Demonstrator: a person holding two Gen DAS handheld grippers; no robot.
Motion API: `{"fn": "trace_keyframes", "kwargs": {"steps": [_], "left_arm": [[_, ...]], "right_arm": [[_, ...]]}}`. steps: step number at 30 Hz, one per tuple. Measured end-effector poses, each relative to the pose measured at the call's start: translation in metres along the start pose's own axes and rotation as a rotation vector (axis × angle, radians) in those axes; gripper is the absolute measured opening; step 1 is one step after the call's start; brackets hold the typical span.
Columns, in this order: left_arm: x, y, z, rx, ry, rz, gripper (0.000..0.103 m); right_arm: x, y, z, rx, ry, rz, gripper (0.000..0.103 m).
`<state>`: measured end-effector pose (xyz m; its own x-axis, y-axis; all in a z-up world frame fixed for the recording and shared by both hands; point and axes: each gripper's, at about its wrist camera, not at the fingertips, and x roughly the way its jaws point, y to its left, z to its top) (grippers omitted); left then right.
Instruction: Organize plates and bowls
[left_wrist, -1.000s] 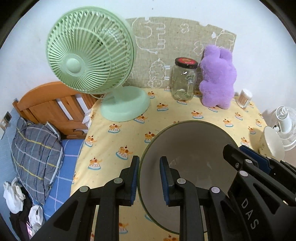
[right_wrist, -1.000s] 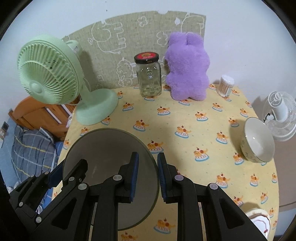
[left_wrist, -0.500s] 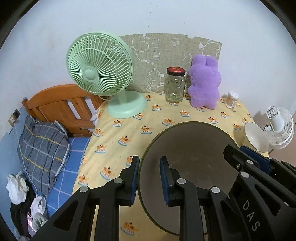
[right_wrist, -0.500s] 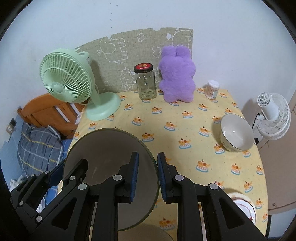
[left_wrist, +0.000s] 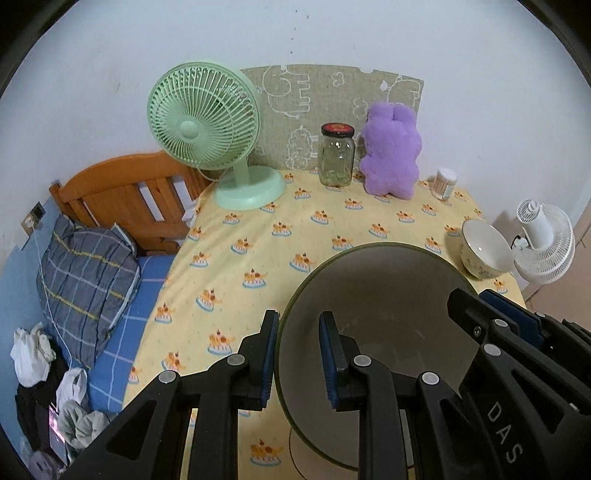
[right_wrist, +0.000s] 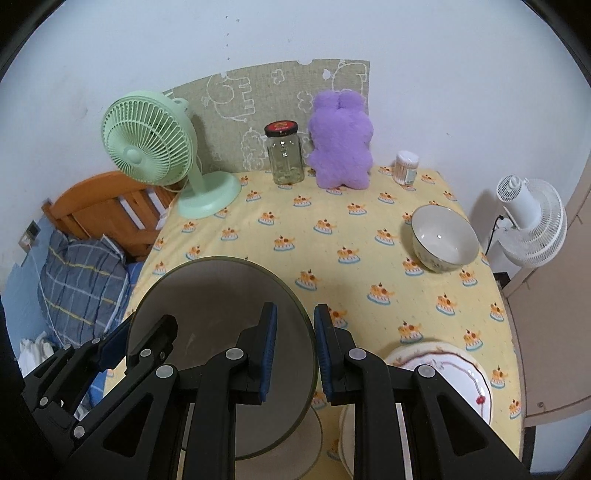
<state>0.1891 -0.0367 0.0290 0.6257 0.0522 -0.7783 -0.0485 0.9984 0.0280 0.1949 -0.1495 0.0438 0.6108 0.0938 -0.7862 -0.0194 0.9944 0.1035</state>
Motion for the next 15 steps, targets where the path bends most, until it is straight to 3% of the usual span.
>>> {"fn": "trace_keyframes", "kwargs": {"steps": [15], "left_arm": [[0.020,0.000,-0.054,-0.013,0.134,-0.008,0.020]], "right_arm": [[0.021,0.001,-0.054,-0.043,0.130,-0.015,0.024]]}}
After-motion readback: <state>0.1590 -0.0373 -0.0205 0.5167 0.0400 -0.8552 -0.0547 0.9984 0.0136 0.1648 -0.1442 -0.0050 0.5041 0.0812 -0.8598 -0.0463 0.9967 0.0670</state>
